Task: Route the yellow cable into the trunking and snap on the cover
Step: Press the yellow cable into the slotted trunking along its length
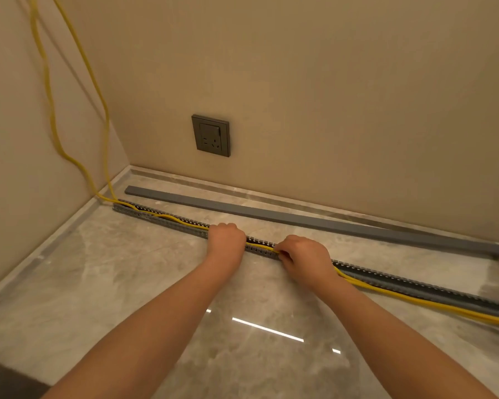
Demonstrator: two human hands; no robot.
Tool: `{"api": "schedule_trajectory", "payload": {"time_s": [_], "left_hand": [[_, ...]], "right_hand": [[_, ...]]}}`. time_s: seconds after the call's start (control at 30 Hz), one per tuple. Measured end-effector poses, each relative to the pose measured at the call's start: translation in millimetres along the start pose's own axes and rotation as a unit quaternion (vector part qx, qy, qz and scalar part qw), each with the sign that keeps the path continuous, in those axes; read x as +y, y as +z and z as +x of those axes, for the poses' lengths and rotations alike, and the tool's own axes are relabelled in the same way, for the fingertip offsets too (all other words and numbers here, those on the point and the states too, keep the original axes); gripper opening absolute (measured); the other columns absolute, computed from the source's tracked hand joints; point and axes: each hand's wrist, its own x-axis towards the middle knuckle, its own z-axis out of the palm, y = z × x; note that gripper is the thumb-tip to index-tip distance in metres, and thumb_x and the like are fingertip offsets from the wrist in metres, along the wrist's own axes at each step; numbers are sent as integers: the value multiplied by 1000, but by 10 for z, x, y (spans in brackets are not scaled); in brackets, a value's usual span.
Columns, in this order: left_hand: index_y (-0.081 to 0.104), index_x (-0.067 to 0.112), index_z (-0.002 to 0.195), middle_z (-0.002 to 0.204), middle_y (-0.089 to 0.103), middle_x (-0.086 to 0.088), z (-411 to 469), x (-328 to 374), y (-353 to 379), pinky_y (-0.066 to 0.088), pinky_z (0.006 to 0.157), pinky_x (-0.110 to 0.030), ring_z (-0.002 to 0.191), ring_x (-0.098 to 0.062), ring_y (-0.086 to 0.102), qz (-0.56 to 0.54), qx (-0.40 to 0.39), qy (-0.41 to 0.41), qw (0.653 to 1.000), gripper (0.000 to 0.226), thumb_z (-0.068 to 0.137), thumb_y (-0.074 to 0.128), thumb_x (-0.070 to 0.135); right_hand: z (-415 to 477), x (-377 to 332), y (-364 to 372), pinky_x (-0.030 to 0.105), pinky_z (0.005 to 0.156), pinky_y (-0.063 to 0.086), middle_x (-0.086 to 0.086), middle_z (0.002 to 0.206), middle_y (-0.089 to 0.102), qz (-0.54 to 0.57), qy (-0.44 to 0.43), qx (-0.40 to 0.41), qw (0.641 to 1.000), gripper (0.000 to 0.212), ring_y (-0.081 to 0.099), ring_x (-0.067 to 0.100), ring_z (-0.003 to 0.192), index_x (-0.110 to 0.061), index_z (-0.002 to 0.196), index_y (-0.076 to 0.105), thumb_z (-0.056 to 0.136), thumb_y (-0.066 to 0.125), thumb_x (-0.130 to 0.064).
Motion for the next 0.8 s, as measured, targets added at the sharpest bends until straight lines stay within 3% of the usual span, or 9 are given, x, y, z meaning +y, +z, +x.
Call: {"api": "schedule_trajectory", "payload": {"time_s": [0.1, 0.27, 0.5, 0.6, 0.67, 0.8], "left_hand": [[63, 17, 107, 106, 61, -4, -22, 54, -8, 40, 79, -32, 97, -23, 59, 0, -1, -13, 1000, 22, 91, 50, 8], [65, 18, 106, 104, 62, -3, -80, 114, 9, 41, 89, -35, 96, -23, 60, 4, 2, -37, 999, 22, 90, 51, 12], [63, 18, 115, 116, 58, -7, -85, 209, -8, 36, 101, -39, 109, -26, 55, -17, -5, -74, 997, 30, 90, 49, 28], [64, 14, 110, 112, 57, -6, -151, 336, 1, 42, 90, -35, 107, -25, 54, -92, 43, -57, 993, 26, 87, 53, 22], [64, 13, 109, 111, 56, -4, -222, 405, 30, 45, 82, -34, 106, -23, 53, -156, 71, -51, 984, 26, 86, 54, 19], [60, 19, 113, 112, 56, 3, -344, 412, 97, 47, 79, -31, 104, -18, 53, -222, 122, -68, 965, 31, 83, 60, 28]], "right_hand": [[2, 36, -32, 32, 67, 47, 0, 103, 67, 30, 4, -2, 1000, 27, 61, 24, 91, -25, 110, 68, 94, 47, -17], [59, 31, -39, 31, 58, 34, 3, 100, 56, -59, -29, -3, 998, 26, 50, 26, 98, -18, 104, 70, 86, 55, -7], [74, 62, -45, 31, 61, 41, 6, 95, 59, -49, -42, -55, 996, 27, 56, 28, 89, -17, 105, 70, 84, 54, -9], [78, 74, -72, 32, 61, 43, 6, 92, 67, -36, -22, -59, 997, 30, 60, 29, 84, -20, 103, 71, 82, 53, -7], [49, 158, -74, 33, 68, 49, 4, 94, 72, 35, 13, -26, 999, 32, 62, 28, 88, -23, 106, 71, 83, 54, -10], [-28, 273, -31, 32, 70, 51, -2, 93, 71, 134, 53, 9, 990, 16, 61, 20, 85, -24, 100, 66, 85, 63, -21]]}}
